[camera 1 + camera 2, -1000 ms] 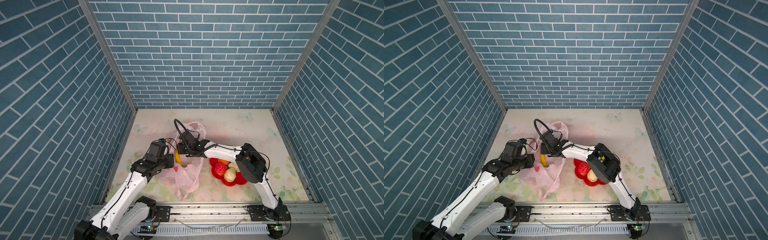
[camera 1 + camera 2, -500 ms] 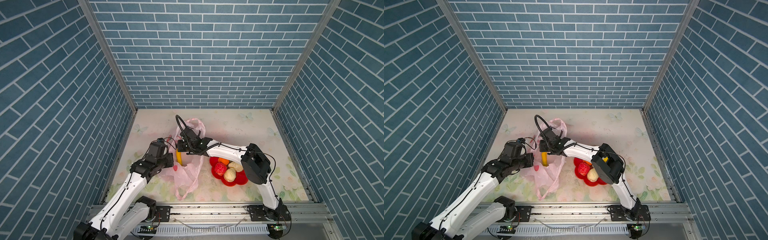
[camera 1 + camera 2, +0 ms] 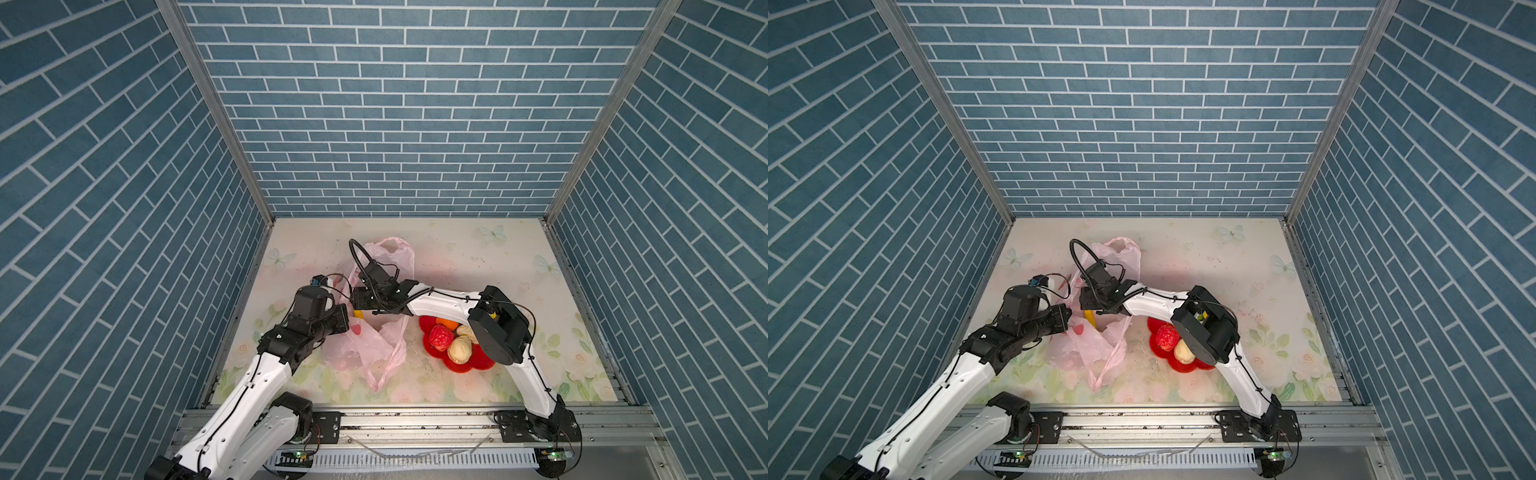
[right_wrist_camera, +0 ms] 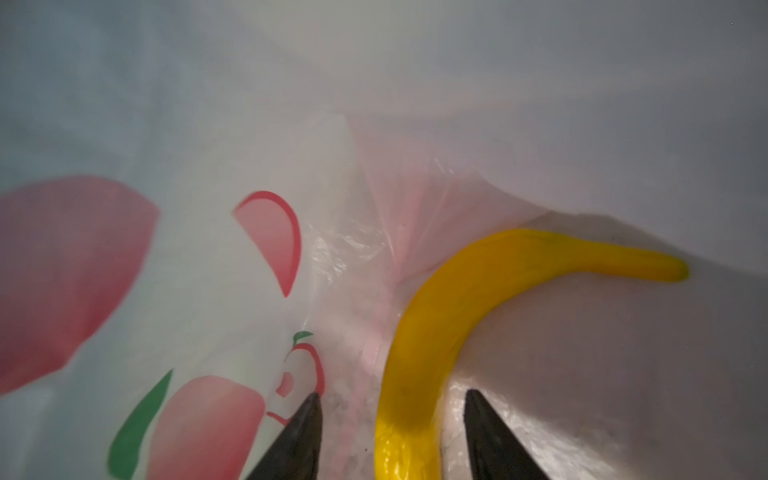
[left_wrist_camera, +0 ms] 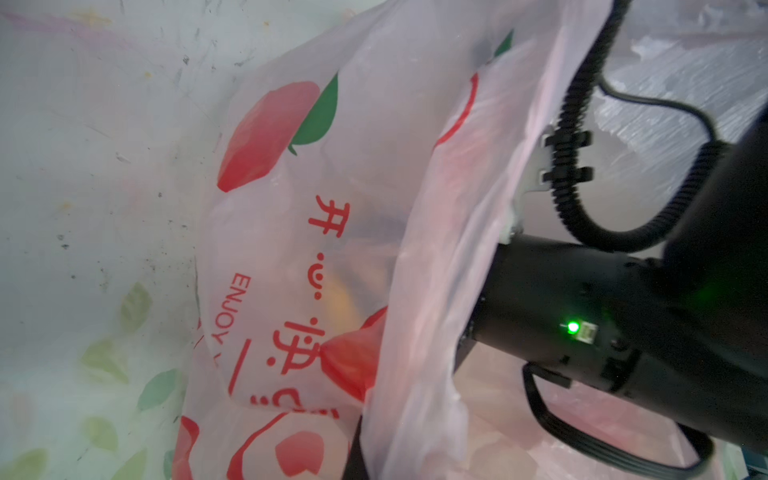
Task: Take the fake fruits out of the plastic bag
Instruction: 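Lower the open right gripper around the yellow banana inside the bag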
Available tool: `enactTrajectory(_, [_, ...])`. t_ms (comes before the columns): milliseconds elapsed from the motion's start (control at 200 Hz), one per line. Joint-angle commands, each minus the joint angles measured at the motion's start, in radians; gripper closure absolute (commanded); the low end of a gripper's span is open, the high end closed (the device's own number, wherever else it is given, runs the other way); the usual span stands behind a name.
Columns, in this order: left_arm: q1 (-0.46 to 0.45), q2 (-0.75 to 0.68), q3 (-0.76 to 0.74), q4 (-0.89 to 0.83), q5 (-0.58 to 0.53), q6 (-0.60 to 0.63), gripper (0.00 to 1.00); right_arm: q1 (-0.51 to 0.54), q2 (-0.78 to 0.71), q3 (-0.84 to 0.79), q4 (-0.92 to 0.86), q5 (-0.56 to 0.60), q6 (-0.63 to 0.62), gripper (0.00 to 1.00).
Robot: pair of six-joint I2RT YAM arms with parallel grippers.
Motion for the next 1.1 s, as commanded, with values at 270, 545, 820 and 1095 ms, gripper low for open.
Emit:
enactTrajectory(270, [-0.002, -0.030, -0.080, 0.137, 0.068, -0.065, 1.00, 0.001, 0.108, 0.126, -0.140, 0.005, 0.068, 0.31])
enactTrajectory(545, [-0.005, -0.099, -0.145, 0.139, 0.101, -0.105, 1.00, 0.000, 0.159, 0.190, -0.213, 0.064, 0.097, 0.35])
enactTrajectory(820, [-0.006, -0.189, -0.191, 0.101, 0.140, -0.128, 1.00, 0.001, 0.238, 0.302, -0.319, 0.130, 0.118, 0.45])
enactTrajectory(1095, [-0.006, -0.255, -0.243, 0.025, 0.094, -0.143, 1.00, -0.001, 0.251, 0.315, -0.343, 0.175, 0.122, 0.61])
